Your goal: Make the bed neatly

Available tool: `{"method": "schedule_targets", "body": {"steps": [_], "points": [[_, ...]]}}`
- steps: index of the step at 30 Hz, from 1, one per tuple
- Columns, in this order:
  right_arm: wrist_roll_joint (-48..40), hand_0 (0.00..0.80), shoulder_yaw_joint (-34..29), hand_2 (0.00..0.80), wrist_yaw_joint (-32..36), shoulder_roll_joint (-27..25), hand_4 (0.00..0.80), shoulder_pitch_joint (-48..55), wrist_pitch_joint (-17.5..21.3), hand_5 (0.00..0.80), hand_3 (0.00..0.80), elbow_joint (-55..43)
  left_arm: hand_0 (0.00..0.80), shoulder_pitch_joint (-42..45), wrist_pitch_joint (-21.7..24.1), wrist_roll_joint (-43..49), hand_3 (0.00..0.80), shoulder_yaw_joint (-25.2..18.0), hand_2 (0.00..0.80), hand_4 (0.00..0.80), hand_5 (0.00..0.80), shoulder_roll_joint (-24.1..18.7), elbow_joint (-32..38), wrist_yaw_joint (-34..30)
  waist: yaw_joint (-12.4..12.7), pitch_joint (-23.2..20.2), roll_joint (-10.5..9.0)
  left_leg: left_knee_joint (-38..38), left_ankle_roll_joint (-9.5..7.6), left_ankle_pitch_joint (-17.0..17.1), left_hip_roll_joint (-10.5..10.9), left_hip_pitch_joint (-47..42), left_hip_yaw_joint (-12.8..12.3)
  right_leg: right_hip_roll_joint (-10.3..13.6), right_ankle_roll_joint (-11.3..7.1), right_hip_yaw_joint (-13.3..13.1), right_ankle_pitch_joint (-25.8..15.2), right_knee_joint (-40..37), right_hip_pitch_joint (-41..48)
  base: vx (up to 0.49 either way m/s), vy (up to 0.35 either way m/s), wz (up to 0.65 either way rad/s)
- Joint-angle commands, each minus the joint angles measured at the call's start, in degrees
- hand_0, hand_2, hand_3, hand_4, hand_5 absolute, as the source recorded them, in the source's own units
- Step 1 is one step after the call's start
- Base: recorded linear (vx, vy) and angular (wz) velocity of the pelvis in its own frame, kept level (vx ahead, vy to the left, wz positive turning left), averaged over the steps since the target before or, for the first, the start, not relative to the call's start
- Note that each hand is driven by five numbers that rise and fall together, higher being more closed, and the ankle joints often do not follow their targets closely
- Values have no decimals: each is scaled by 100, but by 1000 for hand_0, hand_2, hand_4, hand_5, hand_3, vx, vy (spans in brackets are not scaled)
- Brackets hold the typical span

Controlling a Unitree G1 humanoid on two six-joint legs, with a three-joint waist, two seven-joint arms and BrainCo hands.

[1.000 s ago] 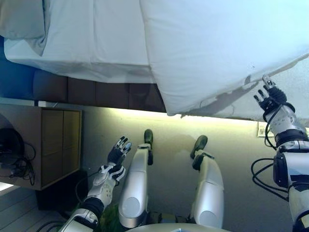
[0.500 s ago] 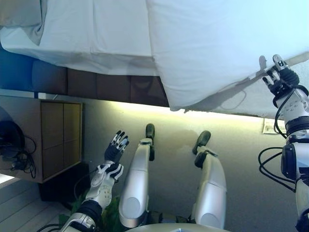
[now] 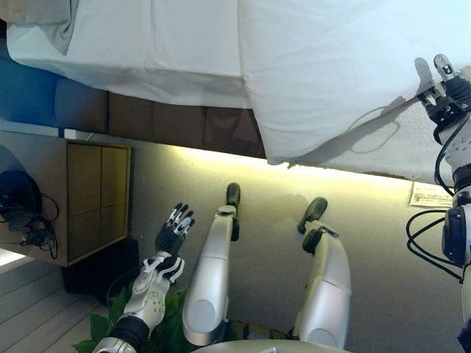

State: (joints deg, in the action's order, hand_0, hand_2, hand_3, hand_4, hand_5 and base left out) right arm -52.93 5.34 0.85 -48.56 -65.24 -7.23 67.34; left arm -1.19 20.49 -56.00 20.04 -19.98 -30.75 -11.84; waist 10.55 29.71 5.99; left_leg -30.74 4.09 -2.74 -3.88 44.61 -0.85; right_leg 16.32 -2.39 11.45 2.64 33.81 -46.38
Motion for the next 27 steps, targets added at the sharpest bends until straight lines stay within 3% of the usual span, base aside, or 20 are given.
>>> {"method": "schedule_targets", "body": {"steps": [1,17,22,27], "points": [[206,800,458,800,41,-548,800,-418,348,800,800,-610,0,400,91,-214,0,59,0,0,0,-202,335,-113,81,8,301,676,-148,731,29,-63,202,-209,-16,-51,294,614,83,0,0,0],[253,800,337,800,211,-584,800,-192,376,800,800,-625,0,568,249,-431,0,-88,0,0,0,-315,420,-360,104,8,270,817,-103,733,14,-392,188,-205,-24,39,291,428,480,0,0,0],[166,800,260,800,317,-528,800,13,352,800,800,-643,0,476,646,-485,0,-357,0,0,0,-400,808,200,116,8,194,987,-62,762,-19,-737,128,-194,-61,117,288,256,890,0,0,0],[-86,800,111,800,701,-274,800,259,307,800,800,-857,0,245,560,-247,0,-514,0,0,0,-560,1458,444,137,8,84,1232,-44,803,8,-1163,137,-207,-128,186,224,-76,1368,22,-11,6]]}}
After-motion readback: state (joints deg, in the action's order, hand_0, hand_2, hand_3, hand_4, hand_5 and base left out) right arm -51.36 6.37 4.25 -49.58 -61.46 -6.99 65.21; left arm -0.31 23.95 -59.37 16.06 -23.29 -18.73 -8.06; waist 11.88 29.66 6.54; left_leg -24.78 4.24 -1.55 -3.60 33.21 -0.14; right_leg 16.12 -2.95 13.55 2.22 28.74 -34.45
